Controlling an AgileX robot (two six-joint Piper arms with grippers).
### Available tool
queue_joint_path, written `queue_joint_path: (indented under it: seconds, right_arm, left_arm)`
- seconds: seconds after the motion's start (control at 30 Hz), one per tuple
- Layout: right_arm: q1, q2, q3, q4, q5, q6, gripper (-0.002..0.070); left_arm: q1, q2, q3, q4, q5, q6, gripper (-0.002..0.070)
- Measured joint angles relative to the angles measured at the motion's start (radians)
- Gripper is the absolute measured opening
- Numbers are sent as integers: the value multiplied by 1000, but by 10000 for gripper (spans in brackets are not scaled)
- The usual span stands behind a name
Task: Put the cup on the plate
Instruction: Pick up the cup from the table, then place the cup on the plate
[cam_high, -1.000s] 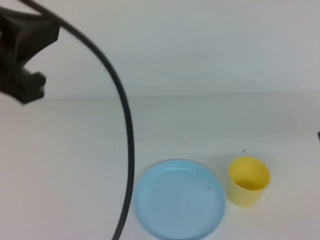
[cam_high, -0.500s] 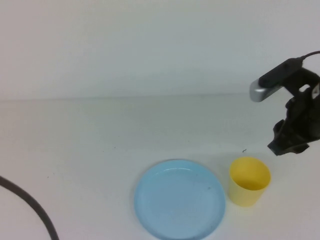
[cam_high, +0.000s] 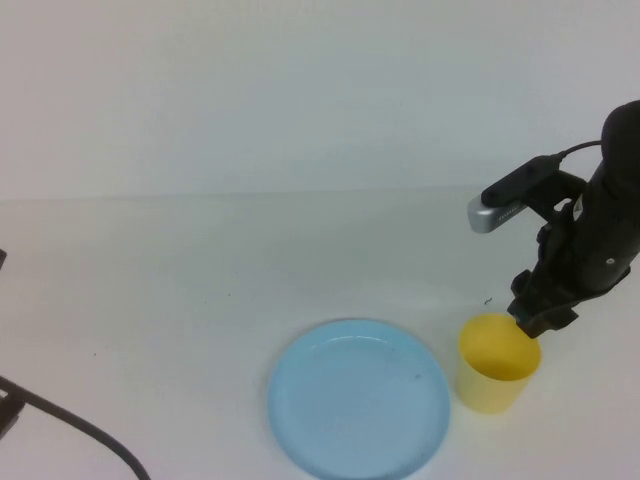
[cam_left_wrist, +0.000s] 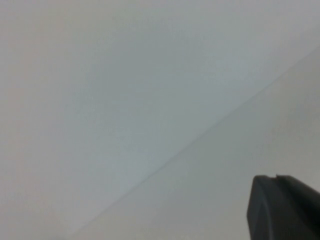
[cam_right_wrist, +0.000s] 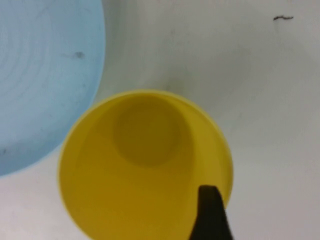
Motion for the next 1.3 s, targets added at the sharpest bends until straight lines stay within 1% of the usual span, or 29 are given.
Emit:
queue_joint_path:
  seconds: [0.13, 0.3, 0.4, 0.5, 0.57, 0.63, 0.67, 0.73, 0.8, 0.93, 1.0, 1.13, 1.3]
  right_arm:
    - [0, 17, 0, 45, -6, -20, 466]
    - [0, 48, -2, 88, -8, -37, 464]
    - [0, 82, -2, 99, -10, -41, 431]
    - [0, 122, -11, 101, -10, -45, 347]
    - [0, 139, -22, 103, -9, -47, 251]
    - [0, 142, -31, 103, -9, -47, 130]
    - [0, 142, -40, 103, -2, -47, 92]
    - [0, 142, -67, 103, 24, -47, 44]
    - [0, 142, -114, 103, 71, -44, 32]
    - [12, 142, -245, 111, 214, -33, 31]
    - [33, 142, -315, 111, 252, -25, 31]
    - [120, 142, -447, 111, 271, -2, 30]
    - [267, 175, -488, 111, 275, 3, 30]
  left_arm:
    - [0, 0, 36, 7, -85, 0, 0]
    - [0, 0, 49, 13, -123, 0, 0]
    - [0, 0, 69, 13, -171, -2, 0]
    - [0, 0, 123, 3, -252, -5, 0]
    - [0, 0, 151, -10, -301, -20, 0]
    - [0, 0, 164, -10, -337, -24, 0]
    - [0, 0, 166, -10, -346, -24, 0]
    - [0, 0, 168, -10, -346, -24, 0]
    - [0, 0, 168, -10, -337, -10, 0]
    - [0, 0, 168, -10, -321, -6, 0]
    - [0, 0, 168, -10, -321, -6, 0]
    - [0, 0, 168, -10, -321, -5, 0]
    - [0, 0, 168, -10, -321, 1, 0]
